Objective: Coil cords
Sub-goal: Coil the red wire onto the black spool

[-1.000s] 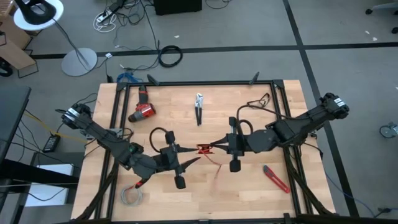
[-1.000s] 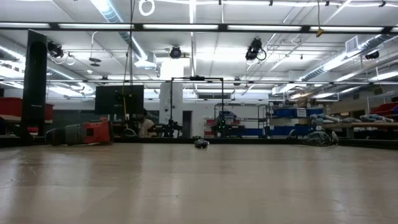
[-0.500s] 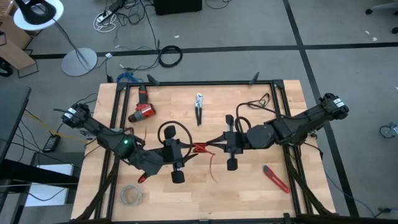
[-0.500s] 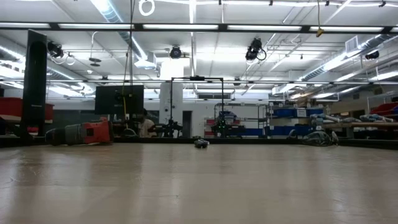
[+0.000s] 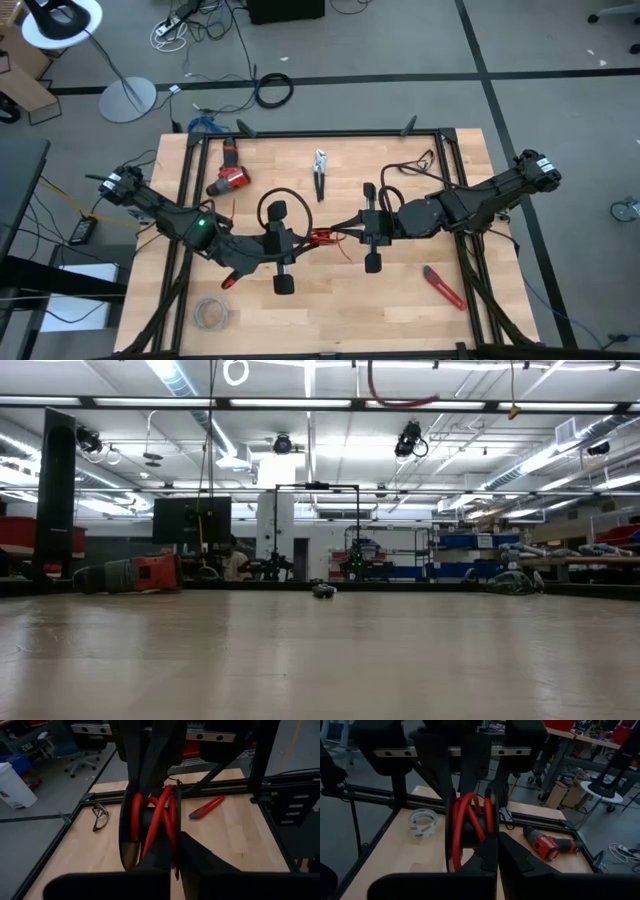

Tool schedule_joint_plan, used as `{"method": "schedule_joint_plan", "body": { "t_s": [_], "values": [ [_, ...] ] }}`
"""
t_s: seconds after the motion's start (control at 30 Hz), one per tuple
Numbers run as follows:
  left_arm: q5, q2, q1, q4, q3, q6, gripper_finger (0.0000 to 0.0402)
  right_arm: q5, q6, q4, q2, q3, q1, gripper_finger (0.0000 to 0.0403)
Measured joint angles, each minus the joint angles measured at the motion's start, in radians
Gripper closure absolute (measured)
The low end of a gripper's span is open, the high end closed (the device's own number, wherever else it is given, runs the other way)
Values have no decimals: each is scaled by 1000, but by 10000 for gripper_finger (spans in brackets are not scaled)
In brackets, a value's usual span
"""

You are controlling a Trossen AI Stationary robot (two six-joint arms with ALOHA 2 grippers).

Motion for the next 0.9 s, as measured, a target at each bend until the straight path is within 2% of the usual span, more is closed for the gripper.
{"method": "schedule_joint_plan", "body": {
  "t_s": [0.2,0.37,0.57,0.73,0.9],
  "values": [
    [21,-1,1,-8,0,-14,392,-3,-9,0,0,0,-3,395],
    [57,-1,2,-89,0,-105,396,-3,-92,61,0,0,25,368],
    [92,-10,2,-167,0,-204,396,58,-159,110,-1,0,55,337],
    [86,-33,3,-241,0,-281,396,57,-124,91,0,0,66,325],
    [69,-63,3,-189,0,-267,396,56,-48,33,0,0,67,324]
  ]
}}
